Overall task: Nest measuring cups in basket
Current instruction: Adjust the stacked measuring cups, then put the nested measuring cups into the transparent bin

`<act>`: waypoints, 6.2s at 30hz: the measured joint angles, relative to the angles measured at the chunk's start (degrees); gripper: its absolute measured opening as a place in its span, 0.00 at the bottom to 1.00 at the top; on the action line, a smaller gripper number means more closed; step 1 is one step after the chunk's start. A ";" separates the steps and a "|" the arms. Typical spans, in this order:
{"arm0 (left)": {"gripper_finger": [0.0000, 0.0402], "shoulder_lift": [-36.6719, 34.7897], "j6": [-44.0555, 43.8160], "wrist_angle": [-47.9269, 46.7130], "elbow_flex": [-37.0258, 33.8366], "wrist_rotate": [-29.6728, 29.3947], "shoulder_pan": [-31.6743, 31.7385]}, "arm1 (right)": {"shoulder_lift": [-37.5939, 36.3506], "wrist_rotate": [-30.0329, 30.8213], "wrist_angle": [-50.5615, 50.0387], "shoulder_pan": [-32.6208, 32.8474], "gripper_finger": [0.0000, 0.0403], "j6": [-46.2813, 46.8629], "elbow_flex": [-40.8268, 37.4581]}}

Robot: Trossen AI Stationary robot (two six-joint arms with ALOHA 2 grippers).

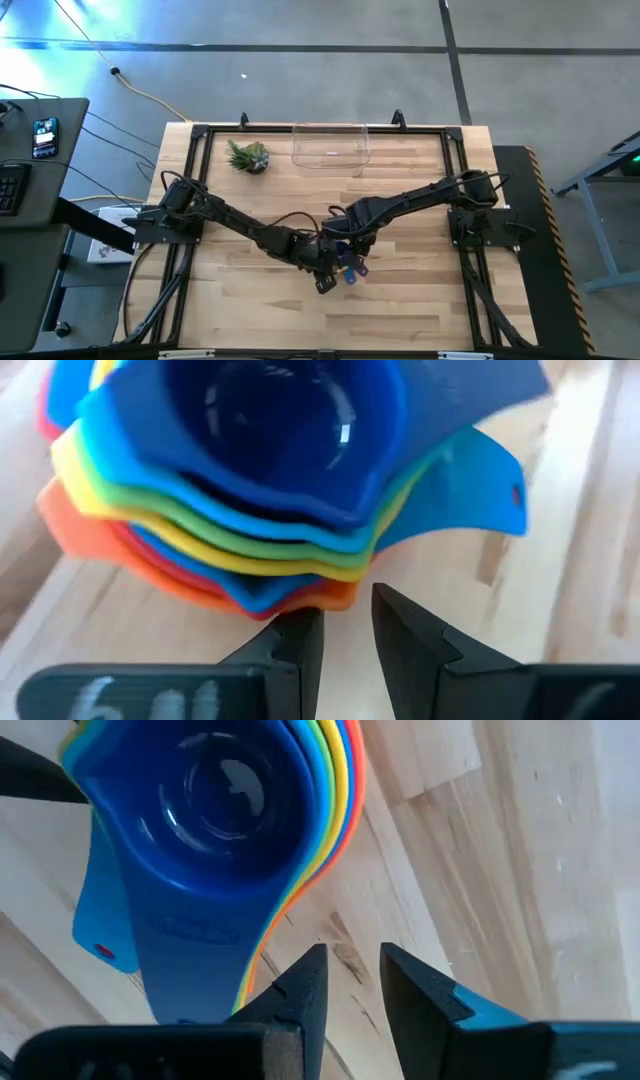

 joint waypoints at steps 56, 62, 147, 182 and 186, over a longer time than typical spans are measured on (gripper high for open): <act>0.20 -9.60 22.95 -7.13 -0.02 -4.93 -2.34 | -20.50 15.08 6.80 10.56 0.22 35.30 -17.20; 0.20 -7.63 24.04 -4.08 -0.02 -4.44 -2.25 | -23.27 15.54 19.04 10.15 0.22 36.18 -25.87; 0.19 1.53 16.37 10.69 -0.02 0.28 3.06 | -14.09 7.50 36.98 10.04 0.22 42.57 -28.09; 0.20 -19.59 26.94 -8.71 -0.08 4.66 9.89 | -47.00 21.57 28.65 1.61 0.22 -8.02 -28.09; 0.19 -23.35 27.86 -9.30 -0.11 4.66 12.34 | -53.19 19.27 28.20 -0.65 0.22 -15.46 -28.11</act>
